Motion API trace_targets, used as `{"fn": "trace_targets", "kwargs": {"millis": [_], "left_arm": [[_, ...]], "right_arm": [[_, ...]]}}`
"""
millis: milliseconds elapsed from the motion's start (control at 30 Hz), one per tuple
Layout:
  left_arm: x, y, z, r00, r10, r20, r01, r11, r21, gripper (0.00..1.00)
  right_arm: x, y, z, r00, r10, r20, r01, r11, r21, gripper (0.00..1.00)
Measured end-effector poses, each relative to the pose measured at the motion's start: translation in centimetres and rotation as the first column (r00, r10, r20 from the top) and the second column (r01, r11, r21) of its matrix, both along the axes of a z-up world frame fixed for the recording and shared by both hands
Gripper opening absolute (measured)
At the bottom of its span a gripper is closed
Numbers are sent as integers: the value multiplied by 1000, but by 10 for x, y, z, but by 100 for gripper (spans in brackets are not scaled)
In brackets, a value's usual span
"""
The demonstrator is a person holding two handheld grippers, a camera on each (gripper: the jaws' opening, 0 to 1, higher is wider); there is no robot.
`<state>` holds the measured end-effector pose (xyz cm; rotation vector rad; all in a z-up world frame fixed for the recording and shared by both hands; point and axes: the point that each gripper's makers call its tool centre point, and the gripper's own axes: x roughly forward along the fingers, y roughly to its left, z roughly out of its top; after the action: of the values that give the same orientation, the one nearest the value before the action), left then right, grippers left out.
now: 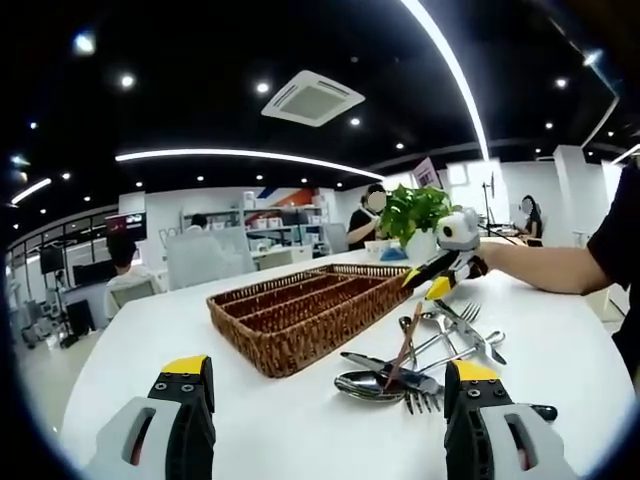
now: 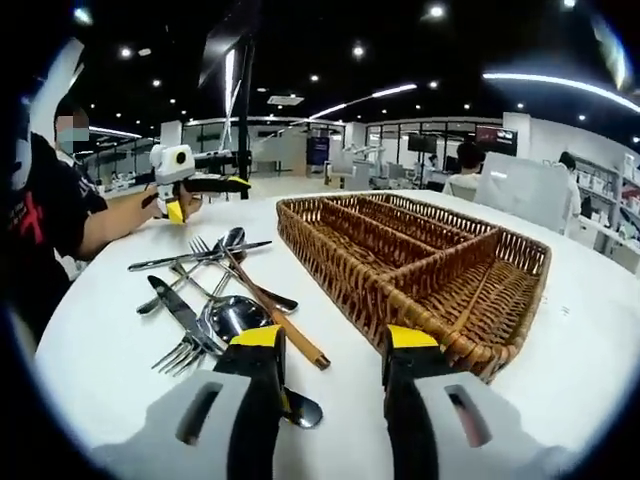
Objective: Arrange the knives, forks, and spoons in their matching storage slots by inserting each utensil handle-first until every utensil is classified and aligned in the correct compartment
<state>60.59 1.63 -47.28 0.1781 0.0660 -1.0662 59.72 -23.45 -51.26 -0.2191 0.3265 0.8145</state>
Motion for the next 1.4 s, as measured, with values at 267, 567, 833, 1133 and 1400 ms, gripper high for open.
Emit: {"fn": "trace_targets", "kwargs": {"millis": [267,567,833,1133,1400], "left_arm": [[1,1,-1,1000,2,-1,-2,1000,1,100],[1,0,0,1000,2,5,-2,1000,0,100],[1,0,-1,1000,1,5,-1,1000,1,100],[4,2,-1,1000,18,6,-18,1000,-2,100],[4,2,-1,1000,17,7,-17,1000,-1,100]], "right_arm": [[1,8,-22,998,22,-64,-27,997,-74,26],[-10,13,-21,993,44,-107,-52,996,-70,13],[-16,12,-22,992,57,-114,-67,994,-86,10],[-42,25,-8,983,130,-128,-137,990,-45,5],[-53,28,0,978,144,-151,-148,989,-14,4]]}}
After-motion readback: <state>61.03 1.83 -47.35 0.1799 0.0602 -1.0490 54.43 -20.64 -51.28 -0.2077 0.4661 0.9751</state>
